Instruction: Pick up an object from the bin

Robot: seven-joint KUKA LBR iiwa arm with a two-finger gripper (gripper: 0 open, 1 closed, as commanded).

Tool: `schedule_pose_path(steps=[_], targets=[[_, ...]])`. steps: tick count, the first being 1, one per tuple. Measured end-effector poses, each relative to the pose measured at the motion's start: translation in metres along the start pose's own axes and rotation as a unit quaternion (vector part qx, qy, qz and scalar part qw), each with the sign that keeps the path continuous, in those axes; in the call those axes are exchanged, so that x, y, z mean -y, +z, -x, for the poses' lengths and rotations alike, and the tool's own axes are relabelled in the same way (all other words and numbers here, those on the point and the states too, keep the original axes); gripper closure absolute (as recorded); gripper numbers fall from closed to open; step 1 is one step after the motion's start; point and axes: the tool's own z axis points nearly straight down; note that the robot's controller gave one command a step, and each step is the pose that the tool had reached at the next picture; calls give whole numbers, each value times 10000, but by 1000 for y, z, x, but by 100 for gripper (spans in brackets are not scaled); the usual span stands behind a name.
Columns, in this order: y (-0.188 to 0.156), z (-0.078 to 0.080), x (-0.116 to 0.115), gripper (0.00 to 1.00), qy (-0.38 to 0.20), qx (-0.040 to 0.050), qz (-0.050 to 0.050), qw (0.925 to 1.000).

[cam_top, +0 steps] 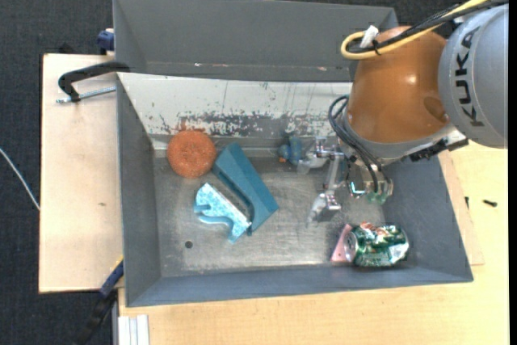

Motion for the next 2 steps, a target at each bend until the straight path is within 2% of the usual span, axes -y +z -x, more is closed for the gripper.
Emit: schedule_pose_path(steps=[1, 2], targets=[[-4, 1, 0, 0, 7, 35, 3, 10000], [49, 2, 53, 0, 522, 58, 7, 9986]])
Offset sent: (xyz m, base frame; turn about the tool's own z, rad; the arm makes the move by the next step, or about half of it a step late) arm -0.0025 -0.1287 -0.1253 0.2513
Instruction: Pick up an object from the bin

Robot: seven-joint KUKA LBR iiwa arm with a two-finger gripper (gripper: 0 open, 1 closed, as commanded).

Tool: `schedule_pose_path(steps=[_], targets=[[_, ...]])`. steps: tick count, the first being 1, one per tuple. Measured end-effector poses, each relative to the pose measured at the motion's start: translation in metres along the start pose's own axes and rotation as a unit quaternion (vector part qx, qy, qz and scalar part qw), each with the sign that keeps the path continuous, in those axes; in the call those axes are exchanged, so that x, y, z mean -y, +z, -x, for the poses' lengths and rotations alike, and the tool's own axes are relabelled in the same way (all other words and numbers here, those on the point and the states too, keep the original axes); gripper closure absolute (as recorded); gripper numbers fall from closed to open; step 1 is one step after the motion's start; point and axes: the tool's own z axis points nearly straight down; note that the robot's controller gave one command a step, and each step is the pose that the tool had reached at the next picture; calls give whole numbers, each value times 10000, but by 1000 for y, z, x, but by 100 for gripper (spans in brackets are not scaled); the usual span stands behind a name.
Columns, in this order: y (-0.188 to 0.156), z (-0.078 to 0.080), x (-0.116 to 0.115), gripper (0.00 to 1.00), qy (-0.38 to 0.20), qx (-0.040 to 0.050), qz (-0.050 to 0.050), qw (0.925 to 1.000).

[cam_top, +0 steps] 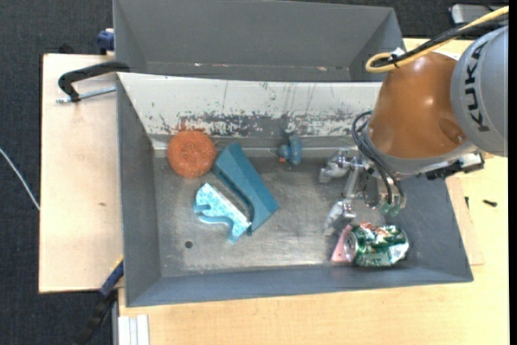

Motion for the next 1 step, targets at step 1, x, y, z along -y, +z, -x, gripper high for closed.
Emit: schedule_pose_path(steps=[1], targets=[[-3, 2, 81, 0, -247, 4, -9, 9997]])
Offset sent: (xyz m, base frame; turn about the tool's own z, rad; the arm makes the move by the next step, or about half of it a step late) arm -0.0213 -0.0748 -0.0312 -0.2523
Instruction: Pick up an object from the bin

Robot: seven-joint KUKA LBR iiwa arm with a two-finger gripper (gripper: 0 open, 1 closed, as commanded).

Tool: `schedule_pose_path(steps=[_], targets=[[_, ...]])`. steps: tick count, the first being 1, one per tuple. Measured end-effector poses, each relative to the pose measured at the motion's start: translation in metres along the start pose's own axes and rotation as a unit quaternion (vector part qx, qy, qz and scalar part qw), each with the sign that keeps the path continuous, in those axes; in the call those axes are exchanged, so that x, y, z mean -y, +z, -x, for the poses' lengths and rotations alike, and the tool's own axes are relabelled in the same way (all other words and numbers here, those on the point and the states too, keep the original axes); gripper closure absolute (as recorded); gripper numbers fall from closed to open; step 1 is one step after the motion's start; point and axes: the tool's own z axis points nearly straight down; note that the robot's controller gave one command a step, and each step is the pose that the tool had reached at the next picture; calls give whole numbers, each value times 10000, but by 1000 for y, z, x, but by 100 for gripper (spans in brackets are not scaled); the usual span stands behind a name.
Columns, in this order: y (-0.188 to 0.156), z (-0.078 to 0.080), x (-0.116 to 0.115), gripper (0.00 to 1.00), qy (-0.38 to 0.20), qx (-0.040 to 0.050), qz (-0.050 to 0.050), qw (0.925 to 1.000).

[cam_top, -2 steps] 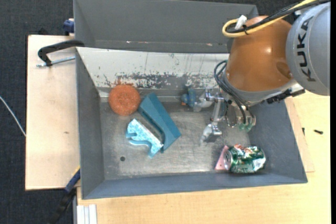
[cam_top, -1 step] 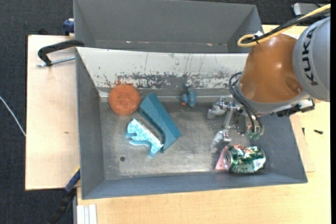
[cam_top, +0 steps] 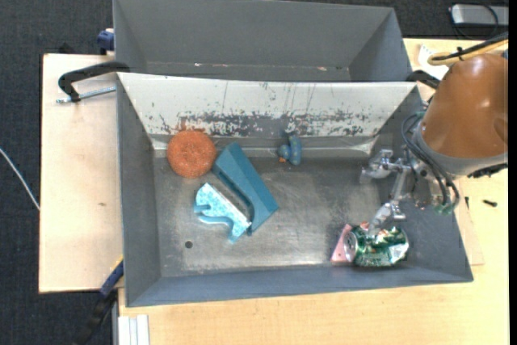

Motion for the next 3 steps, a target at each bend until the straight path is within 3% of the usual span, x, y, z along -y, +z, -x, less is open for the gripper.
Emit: schedule_pose_path(steps=[1, 2, 3], targets=[[20, -9, 13, 0, -737, -17, -10, 9973], [80, -16, -3, 0, -620, -16, 1, 9981], [76, -9, -1, 100, -373, 10, 2, 9993]])
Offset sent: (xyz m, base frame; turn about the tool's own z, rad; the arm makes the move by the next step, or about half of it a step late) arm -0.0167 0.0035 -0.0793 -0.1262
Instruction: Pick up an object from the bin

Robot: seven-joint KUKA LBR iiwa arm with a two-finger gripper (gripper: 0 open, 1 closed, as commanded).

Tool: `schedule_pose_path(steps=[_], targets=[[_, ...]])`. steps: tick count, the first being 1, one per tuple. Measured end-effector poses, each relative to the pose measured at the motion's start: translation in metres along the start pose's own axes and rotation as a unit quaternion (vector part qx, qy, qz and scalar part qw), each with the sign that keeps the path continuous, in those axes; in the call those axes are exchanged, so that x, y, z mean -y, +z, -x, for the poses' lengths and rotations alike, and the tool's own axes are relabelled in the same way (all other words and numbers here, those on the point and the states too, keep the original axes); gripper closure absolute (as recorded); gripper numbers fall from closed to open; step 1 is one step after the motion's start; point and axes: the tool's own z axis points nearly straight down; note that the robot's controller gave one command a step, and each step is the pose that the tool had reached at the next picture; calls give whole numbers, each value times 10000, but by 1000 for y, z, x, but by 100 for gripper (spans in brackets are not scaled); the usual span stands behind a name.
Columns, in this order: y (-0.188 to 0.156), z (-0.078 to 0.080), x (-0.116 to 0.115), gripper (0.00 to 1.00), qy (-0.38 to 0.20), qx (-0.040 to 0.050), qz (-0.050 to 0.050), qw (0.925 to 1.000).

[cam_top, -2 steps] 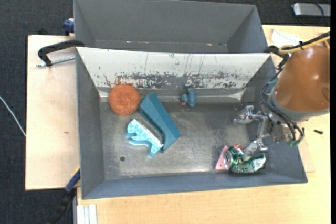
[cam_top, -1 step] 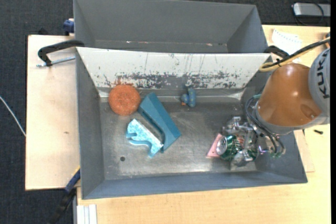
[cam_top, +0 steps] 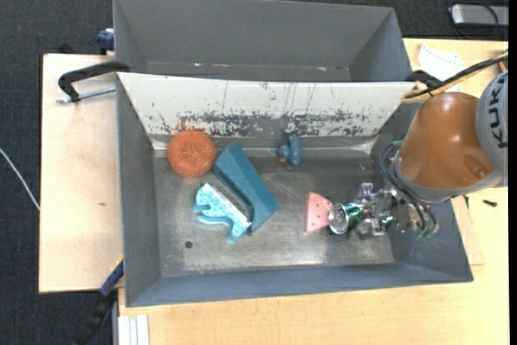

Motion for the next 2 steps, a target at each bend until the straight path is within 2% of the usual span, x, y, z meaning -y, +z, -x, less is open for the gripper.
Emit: schedule_pose_path(steps=[2], targets=[[-3, -1, 0, 100, -2, -10, 2, 10000]])
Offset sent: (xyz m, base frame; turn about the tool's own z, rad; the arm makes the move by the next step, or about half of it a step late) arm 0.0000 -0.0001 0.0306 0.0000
